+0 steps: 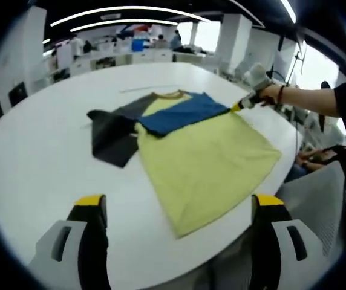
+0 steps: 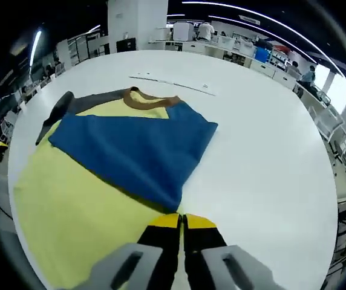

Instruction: Fold the garment on the visible template until the final outline fits inside the template.

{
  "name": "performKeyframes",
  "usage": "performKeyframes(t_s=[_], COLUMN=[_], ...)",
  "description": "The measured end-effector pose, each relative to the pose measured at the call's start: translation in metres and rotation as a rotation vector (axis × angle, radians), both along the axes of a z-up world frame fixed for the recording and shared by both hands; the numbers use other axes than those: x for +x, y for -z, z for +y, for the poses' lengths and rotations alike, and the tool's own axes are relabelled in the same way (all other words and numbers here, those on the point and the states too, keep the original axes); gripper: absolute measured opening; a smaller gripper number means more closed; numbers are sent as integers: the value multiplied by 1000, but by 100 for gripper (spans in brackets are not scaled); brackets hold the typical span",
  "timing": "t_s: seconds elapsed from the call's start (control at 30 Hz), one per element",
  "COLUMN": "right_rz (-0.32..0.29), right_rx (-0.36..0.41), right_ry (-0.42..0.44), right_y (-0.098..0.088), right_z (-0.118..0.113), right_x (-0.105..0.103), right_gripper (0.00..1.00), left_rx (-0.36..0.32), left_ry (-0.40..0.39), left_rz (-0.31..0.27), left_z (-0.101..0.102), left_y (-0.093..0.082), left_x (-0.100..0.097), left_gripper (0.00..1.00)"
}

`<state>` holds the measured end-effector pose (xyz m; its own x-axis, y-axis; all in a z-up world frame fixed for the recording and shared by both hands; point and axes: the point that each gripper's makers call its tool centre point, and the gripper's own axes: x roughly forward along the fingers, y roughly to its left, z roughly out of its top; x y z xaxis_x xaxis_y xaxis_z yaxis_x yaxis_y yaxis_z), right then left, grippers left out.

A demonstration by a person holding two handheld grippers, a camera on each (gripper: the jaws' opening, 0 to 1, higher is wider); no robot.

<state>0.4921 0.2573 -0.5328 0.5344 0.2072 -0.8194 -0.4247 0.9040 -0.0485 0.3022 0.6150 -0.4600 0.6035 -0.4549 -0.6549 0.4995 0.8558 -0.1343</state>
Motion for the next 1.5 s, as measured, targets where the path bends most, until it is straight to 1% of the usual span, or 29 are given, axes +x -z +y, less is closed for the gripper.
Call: performKeyframes(t_s=[0.1,0.2,0.3,0.37,0.67,0.93,1.17,1.3,1.5], right_rz=[-10,-2,13,12,17,19,30,34,41], right_rx=[-14,-17,1,13,23,-11,-26,-59,-70], right_ry=[-5,30,55,65,63,40,30,25,37], right_y=[-1,1,6,6,6,5,5,6,6], right_z=[-1,-6,-9,-9,-8,-17,-29,-42,-58], right_x=[1,2,1,1,1,4,5,5,5], right_gripper=[0,0,0,0,0,0,0,0,0], left_rx=[-1,4,4,3,2,7,6,7,10], left_ry=[0,-1,-1,-2,-2,-5,-9,-11,-10], left_rz=[-2,-3,-1,-2,-5,-1,-3,0,3], left_z=[0,1,1,0,0,3,4,4,3], left_y=[-1,-1,0,-1,-2,-1,-2,-1,0], left_x=[0,0,-1,-1,0,-1,1,2,3], left_gripper=[95,95,95,96,96,95,95,95,95])
